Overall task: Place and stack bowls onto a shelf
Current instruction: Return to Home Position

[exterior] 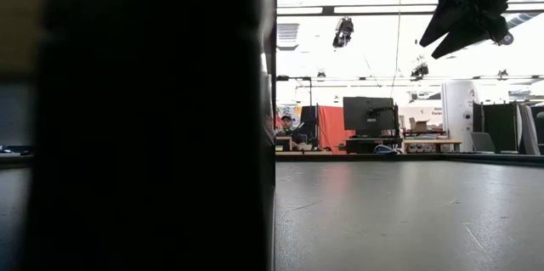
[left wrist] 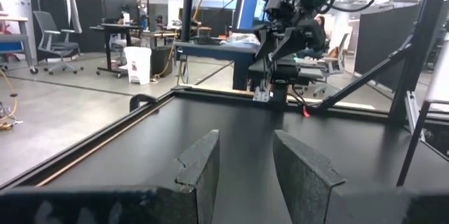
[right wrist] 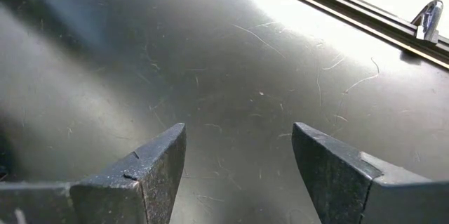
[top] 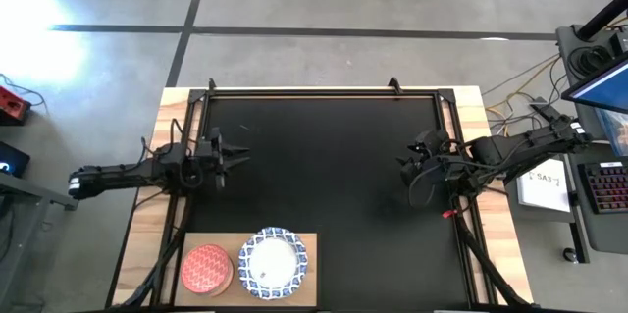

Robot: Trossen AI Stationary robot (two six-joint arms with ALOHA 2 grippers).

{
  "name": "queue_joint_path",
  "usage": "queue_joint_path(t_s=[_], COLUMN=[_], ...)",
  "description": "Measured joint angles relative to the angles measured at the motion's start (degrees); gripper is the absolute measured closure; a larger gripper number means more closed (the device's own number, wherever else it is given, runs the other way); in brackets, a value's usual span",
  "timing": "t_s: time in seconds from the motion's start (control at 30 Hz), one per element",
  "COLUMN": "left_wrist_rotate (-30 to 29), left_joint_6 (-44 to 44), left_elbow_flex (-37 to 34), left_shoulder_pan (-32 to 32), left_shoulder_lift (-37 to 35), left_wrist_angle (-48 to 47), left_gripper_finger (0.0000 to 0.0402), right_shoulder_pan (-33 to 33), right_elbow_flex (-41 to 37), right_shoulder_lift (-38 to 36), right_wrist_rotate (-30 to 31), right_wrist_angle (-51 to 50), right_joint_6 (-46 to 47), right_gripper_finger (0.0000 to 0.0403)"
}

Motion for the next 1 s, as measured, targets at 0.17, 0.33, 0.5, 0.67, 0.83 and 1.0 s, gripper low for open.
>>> queue_joint_path(t_s=[0.17, 0.33, 0.5, 0.67, 0.83, 1.0], left_wrist_rotate=[0.0, 0.0, 0.0, 0.0, 0.0, 0.0], left_joint_6=[0.0, 0.0, 0.0, 0.0, 0.0, 0.0], left_elbow_flex=[0.0, 0.0, 0.0, 0.2, 0.3, 0.4], left_shoulder_pan=[0.0, 0.0, 0.0, 0.0, 0.0, 0.0], left_shoulder_lift=[-3.4, -3.4, -3.4, -3.2, -3.1, -3.1], left_wrist_angle=[-4.7, -4.7, -4.7, -4.8, -4.6, -4.6], left_gripper_finger=[0.0285, 0.0285, 0.0285, 0.0285, 0.0285, 0.0285], right_shoulder_pan=[0.0, 0.0, 0.0, 0.0, 0.0, 0.0], right_elbow_flex=[0.0, 0.0, 0.0, 0.0, 0.0, 0.0], right_shoulder_lift=[0.0, 0.0, 0.0, 0.0, 0.0, 0.0], right_wrist_rotate=[0.0, 0.0, 0.0, 0.0, 0.0, 0.0], right_wrist_angle=[0.0, 0.0, 0.0, 0.0, 0.0, 0.0], right_joint_6=[0.0, 0.0, 0.0, 0.0, 0.0, 0.0], right_gripper_finger=[0.0154, 0.0154, 0.0154, 0.0154, 0.0154, 0.0154])
